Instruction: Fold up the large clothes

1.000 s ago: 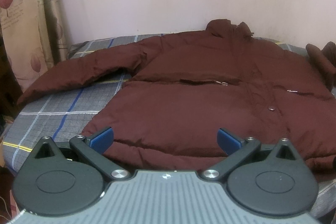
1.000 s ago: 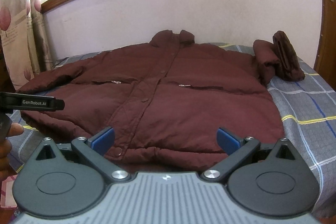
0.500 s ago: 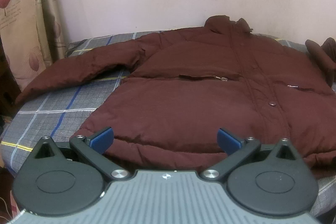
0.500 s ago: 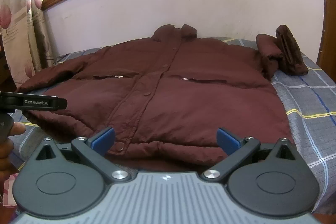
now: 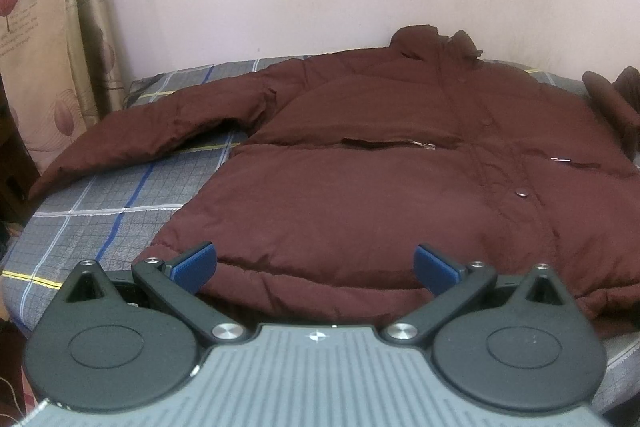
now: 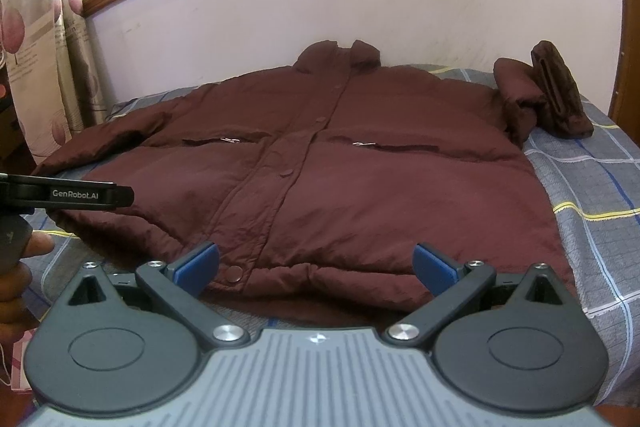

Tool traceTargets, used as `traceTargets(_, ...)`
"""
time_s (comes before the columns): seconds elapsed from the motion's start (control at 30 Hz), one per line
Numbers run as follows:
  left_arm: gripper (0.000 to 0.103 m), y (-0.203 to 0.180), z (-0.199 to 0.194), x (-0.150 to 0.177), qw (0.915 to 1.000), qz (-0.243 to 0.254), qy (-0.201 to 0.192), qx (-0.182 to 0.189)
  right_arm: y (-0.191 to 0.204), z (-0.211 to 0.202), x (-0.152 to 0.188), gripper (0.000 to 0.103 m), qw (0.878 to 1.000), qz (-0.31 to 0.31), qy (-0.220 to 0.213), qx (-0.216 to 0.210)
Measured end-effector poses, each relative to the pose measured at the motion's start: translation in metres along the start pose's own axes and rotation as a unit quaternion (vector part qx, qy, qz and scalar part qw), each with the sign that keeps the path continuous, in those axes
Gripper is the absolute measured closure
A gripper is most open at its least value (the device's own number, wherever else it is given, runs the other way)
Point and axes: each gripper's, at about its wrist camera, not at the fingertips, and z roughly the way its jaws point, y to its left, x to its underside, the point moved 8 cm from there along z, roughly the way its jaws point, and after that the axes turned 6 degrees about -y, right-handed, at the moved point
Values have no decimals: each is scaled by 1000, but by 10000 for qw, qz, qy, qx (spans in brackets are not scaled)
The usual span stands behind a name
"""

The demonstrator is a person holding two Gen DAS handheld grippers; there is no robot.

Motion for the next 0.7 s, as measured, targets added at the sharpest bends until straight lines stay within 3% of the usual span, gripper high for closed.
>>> traceTargets(0.23, 0, 7, 3, -1, 10000, -7, -17, -13, 3, 3, 1, 0, 10000, -26, 63, -9)
traceTargets(0.3, 0, 15, 4, -3, 9999, -61, 2, 144, 3, 5, 2, 0, 9999, -22, 98, -8)
traceTargets(0.47, 0, 65, 13, -9, 9969, -387, 136, 665, 3, 7, 4, 0, 9999, -20, 133, 17)
traceTargets(0.6, 0, 111, 20, -6, 9973, -597, 181, 380, 5, 11, 7, 0, 9998, 41, 205, 14)
traceTargets(0.7, 1, 132, 30, 4, 9958, -705, 282, 515, 9, 16, 11, 0, 9995, -23, 309, 14)
